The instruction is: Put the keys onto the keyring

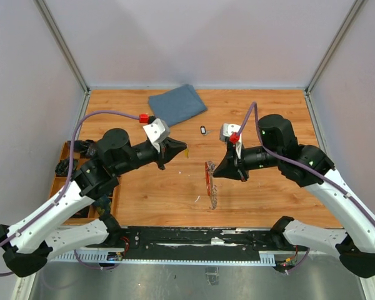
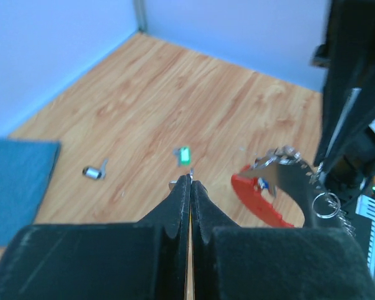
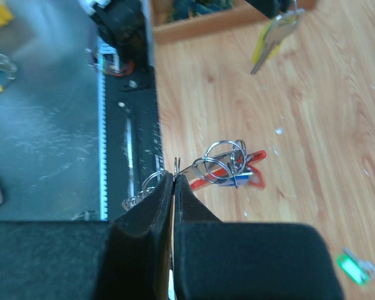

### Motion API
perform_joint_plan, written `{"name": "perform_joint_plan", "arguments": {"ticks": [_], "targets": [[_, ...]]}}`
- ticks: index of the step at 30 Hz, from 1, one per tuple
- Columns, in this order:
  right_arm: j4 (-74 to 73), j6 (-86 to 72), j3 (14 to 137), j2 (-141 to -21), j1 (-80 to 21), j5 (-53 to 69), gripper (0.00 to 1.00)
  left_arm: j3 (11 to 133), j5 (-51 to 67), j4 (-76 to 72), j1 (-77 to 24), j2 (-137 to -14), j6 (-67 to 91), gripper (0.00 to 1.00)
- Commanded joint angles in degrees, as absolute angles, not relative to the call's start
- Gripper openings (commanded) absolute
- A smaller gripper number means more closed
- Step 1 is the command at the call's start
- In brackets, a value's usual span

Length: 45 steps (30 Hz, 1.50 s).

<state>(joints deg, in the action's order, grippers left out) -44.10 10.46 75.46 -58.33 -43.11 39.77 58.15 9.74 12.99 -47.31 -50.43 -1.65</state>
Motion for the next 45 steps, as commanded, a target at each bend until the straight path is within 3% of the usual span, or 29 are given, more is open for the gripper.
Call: {"name": "perform_joint_plan", "arguments": {"ticks": [1, 19, 34, 45], "targets": [[-40.9, 8.9, 77.7, -56.6, -41.4, 55.7, 0.01, 64.9, 18.6, 15.3, -50.4, -51.6, -9.5, 0.00], [-25.8, -0.3, 74.6, -52.1, -38.5, 65.2, 0.01, 79.9, 21.0, 25.2, -62.6, -60.0, -19.6, 0.01], [-17.3, -7.8, 71.1, -51.6, -29.8, 67.0, 0.01, 80.7, 19.4, 25.4, -64.1, -59.1, -19.7, 0.01], [-8.4, -15.3, 69.6, -51.8, -29.4, 73.6, 0.01, 80.6, 19.8, 25.4, -64.5, -60.4, -20.3, 0.00]]}}
